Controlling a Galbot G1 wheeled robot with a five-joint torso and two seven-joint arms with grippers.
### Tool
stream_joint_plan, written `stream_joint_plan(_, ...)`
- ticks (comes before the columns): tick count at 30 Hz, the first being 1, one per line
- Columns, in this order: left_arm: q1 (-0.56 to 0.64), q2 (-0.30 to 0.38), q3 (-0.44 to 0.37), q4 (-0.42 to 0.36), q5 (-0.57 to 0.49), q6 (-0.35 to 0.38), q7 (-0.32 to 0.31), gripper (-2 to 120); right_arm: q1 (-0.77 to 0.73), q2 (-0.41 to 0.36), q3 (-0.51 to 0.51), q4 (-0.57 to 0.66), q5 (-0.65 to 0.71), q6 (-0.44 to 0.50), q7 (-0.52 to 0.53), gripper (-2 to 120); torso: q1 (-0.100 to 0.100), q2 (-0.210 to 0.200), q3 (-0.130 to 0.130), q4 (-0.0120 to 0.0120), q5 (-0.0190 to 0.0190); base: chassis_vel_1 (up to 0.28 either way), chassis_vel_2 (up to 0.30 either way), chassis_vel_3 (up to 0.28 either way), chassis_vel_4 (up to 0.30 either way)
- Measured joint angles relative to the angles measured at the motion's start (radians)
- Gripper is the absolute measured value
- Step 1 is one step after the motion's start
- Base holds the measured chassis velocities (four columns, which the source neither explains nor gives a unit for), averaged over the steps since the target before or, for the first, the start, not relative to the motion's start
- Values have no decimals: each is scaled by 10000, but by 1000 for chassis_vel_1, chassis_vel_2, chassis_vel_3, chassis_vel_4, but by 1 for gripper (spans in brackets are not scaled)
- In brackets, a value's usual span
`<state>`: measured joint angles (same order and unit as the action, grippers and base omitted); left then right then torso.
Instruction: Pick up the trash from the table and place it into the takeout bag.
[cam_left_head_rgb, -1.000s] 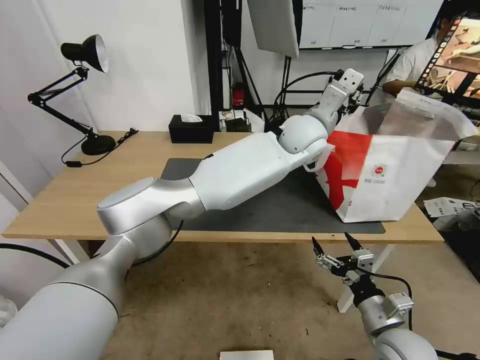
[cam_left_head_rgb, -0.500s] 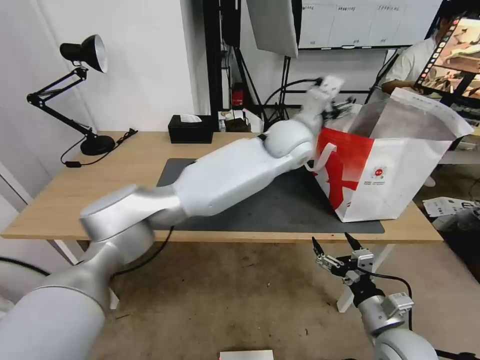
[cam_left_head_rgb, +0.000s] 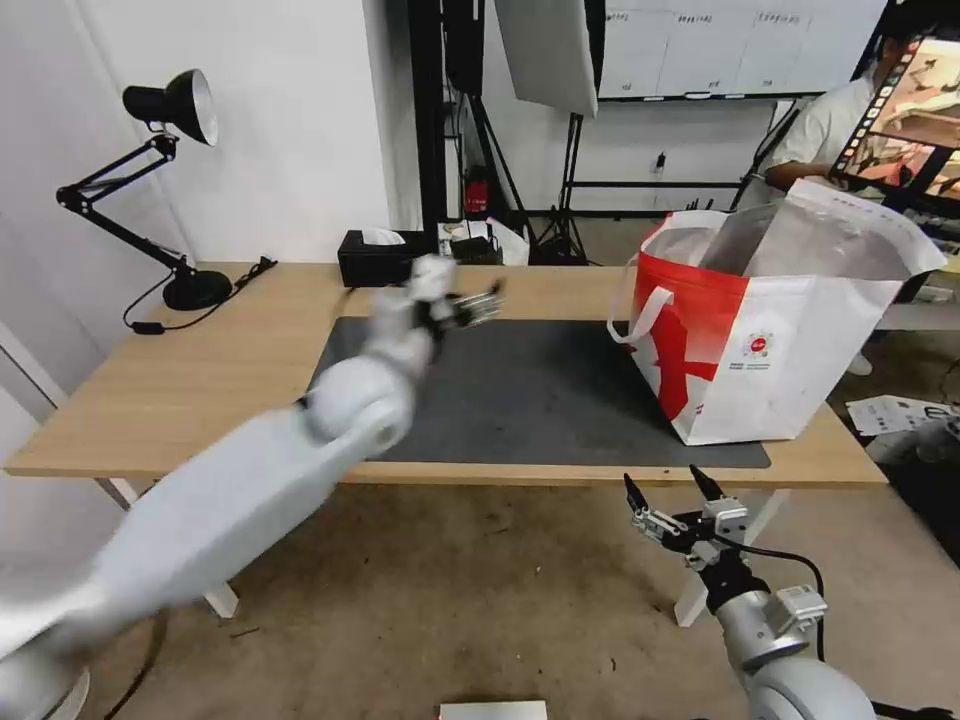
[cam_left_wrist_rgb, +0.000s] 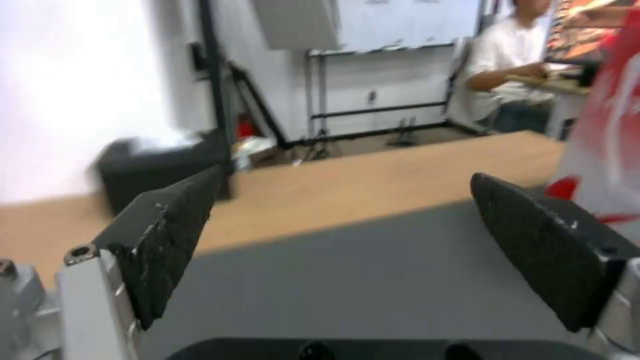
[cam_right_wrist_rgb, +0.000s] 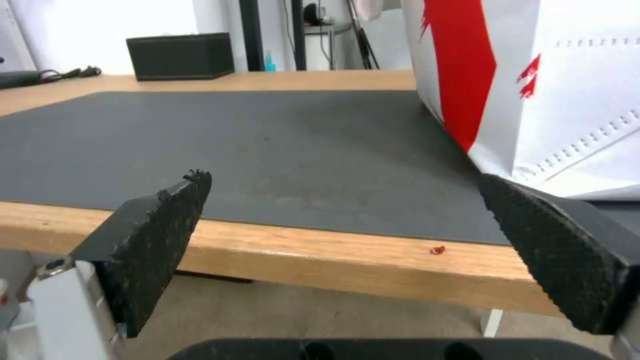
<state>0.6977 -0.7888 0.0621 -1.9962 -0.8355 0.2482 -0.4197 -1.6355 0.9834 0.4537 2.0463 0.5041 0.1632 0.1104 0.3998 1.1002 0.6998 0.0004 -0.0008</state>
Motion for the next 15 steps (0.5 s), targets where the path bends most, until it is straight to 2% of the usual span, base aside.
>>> stream_joint_plan(1, 287, 53, -237, -90, 69, -2, 31, 100, 1, 1, 0, 0, -1, 0, -1, 100, 0, 0, 0, -2, 1, 0, 0, 0, 0)
stream_joint_plan(3, 2254, 291, -1642, -657, 593, -216, 115, 100, 0, 2, 0, -1, 0, 0, 0, 100, 0, 0, -1, -5, 6, 0, 0, 0, 0)
stream_joint_plan(4, 2254, 291, -1642, -657, 593, -216, 115, 100, 0, 2, 0, -1, 0, 0, 0, 100, 0, 0, -1, -5, 6, 0, 0, 0, 0)
stream_joint_plan(6, 3797, 88, -2721, -1010, 1271, -409, 216, 100, 0, 0, 1, 0, 0, 0, 0, 100, 0, 0, -1, -3, 5, 0, 0, 0, 0)
stream_joint_plan(7, 4740, -233, -3393, -1239, 1697, -414, 299, 100, 0, 1, 0, 0, 0, 0, -2, 100, 0, 0, -1, -7, 8, 0, 0, 0, 0)
stream_joint_plan(8, 4740, -233, -3393, -1239, 1697, -414, 299, 100, 0, 1, 0, 0, 0, 0, -2, 100, 0, 0, -1, -7, 8, 0, 0, 0, 0)
stream_joint_plan(11, 6847, -1052, -4521, -1586, 2645, -533, 759, 100, 0, 0, 0, 0, 0, 0, 0, 100, -1, 0, 0, 0, 7, 0, 0, 0, 0)
stream_joint_plan(15, 7815, -1746, -4776, -1718, 3123, -701, 1082, 100, 0, 1, 0, 0, 0, 0, 0, 100, -1, 0, 0, -4, 7, 0, 0, 0, 0)
